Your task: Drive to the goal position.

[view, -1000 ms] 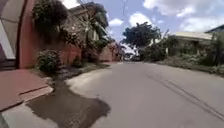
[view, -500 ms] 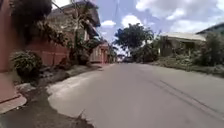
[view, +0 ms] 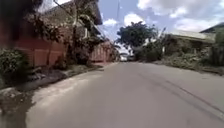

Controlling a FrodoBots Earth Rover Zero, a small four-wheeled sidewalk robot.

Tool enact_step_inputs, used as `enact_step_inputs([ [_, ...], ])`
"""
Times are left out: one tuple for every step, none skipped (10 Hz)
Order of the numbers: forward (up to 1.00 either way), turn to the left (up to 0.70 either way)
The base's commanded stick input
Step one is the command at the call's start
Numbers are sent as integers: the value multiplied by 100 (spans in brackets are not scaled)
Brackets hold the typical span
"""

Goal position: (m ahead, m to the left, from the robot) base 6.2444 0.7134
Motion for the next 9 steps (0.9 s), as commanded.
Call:
enact_step_inputs([
  [100,40],
  [100,40],
  [100,40],
  [100,29],
  [100,13],
  [100,0],
  [100,0],
  [100,0],
  [100,0],
])
